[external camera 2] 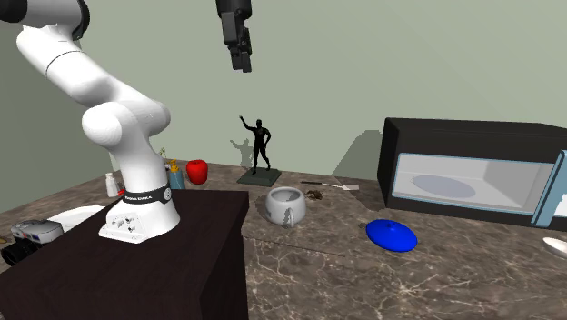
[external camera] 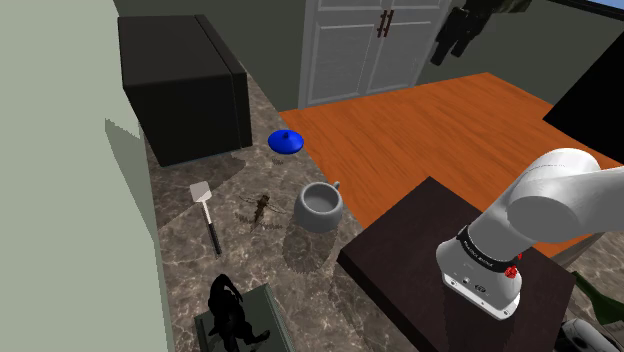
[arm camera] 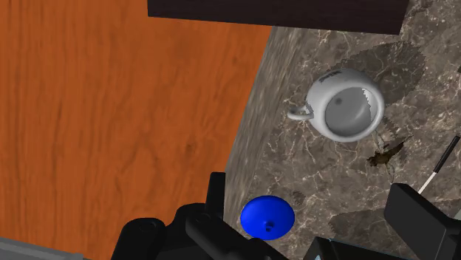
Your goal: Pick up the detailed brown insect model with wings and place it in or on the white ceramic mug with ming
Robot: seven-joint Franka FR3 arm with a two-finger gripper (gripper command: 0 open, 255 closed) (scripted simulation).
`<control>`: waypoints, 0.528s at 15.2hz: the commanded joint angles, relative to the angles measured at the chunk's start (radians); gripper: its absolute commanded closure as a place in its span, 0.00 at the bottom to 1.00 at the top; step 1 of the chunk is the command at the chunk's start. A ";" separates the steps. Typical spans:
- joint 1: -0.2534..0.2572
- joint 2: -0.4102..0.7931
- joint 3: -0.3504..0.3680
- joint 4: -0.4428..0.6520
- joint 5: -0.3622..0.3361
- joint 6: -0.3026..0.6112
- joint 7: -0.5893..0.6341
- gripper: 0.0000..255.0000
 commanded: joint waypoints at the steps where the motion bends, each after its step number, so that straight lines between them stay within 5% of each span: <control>1: 0.000 0.000 0.000 0.000 0.000 0.000 0.000 0.00; 8: 0.030 0.071 0.107 -0.127 0.052 0.186 0.132 0.00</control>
